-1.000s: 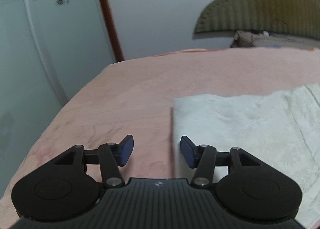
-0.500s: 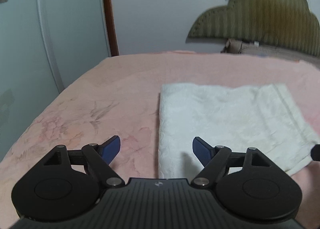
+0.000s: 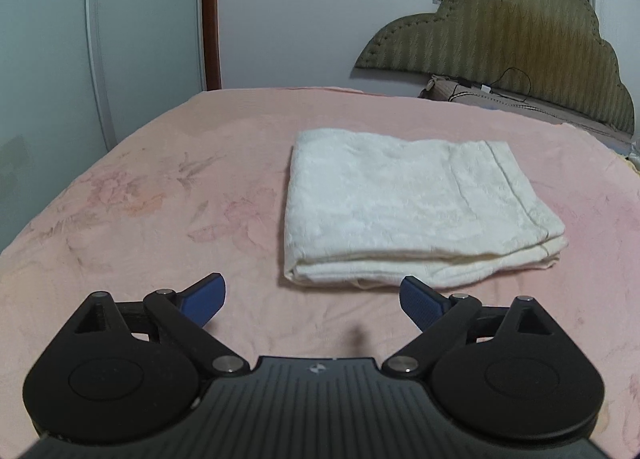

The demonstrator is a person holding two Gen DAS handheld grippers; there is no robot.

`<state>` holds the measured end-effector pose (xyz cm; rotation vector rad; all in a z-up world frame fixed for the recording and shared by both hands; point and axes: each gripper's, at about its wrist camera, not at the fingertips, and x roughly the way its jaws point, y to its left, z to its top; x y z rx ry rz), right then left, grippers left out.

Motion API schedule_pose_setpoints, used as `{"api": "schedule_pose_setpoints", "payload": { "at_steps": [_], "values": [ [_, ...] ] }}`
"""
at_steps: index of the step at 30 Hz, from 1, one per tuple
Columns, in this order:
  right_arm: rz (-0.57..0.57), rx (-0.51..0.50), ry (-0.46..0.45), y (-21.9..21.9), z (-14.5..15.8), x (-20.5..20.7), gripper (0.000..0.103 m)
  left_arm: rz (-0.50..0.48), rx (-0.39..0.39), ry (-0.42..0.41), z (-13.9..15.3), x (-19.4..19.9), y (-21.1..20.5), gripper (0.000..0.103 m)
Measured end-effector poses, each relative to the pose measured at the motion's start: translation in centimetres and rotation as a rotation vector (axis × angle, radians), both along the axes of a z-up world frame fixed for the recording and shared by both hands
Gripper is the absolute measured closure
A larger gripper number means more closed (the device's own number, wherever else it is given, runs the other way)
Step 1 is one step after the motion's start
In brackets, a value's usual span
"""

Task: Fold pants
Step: 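Open both tools and pull them back from the folded pants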

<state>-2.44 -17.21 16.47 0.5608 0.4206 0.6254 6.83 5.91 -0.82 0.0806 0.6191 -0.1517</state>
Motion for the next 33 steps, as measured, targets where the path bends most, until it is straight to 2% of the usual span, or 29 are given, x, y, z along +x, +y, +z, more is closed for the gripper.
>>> {"api": "schedule_pose_setpoints", "payload": {
  "at_steps": [1, 3, 6, 7, 8, 10, 12, 13, 15, 19, 21, 28, 33],
  "values": [
    [-0.014, -0.005, -0.041, 0.2, 0.2, -0.3, 0.000, 0.002, 0.015, -0.001, -0.6, 0.1, -0.2, 0.007],
    [-0.168, -0.118, -0.056, 0.7, -0.6, -0.1, 0.000, 0.018, 0.053, -0.034, -1.7, 0.1, -0.7, 0.007],
    [-0.442, -0.368, 0.023, 1.5, -5.2, 2.0, 0.000, 0.073, 0.148, -0.090, -3.1, 0.3, -1.9, 0.006],
    [-0.506, -0.427, 0.066, 1.5, -7.2, 3.0, 0.000, 0.075, 0.170, -0.095, -3.4, 0.4, -2.2, 0.005],
    [-0.542, -0.443, 0.112, 1.3, -9.2, 3.8, 0.000, 0.061, 0.188, -0.089, -3.8, 0.6, -2.6, 0.005],
    [-0.567, -0.364, 0.177, 0.4, -12.4, 4.6, 0.000, 0.013, 0.199, -0.085, -4.4, 0.7, -3.4, 0.005],
    [-0.578, -0.290, 0.213, -0.2, -14.7, 5.0, 0.000, -0.023, 0.256, -0.070, -5.0, 1.0, -4.5, 0.000],
    [-0.590, -0.294, 0.229, -0.2, -15.5, 5.3, 0.000, -0.023, 0.284, -0.066, -5.2, 1.0, -4.9, 0.001],
    [-0.613, -0.365, 0.228, 0.3, -16.4, 5.5, 0.000, -0.014, 0.284, -0.067, -5.3, 1.0, -4.8, 0.000],
    [-0.619, -0.466, 0.165, 1.0, -17.7, 5.1, 0.000, 0.016, 0.129, 0.009, -5.2, 1.8, -2.6, 0.000],
    [-0.632, -0.488, 0.198, 1.0, -19.0, 5.7, 0.000, 0.023, 0.067, 0.042, -5.4, 2.2, -1.7, 0.000],
    [-0.629, -0.446, 0.280, -0.3, -21.1, 5.9, 0.000, 0.023, 0.063, 0.046, -5.3, 2.1, -1.7, 0.000],
    [-0.627, -0.458, 0.255, -0.1, -20.3, 5.3, 0.000, 0.023, 0.066, 0.045, -5.3, 2.2, -1.9, 0.000]
  ]
}}
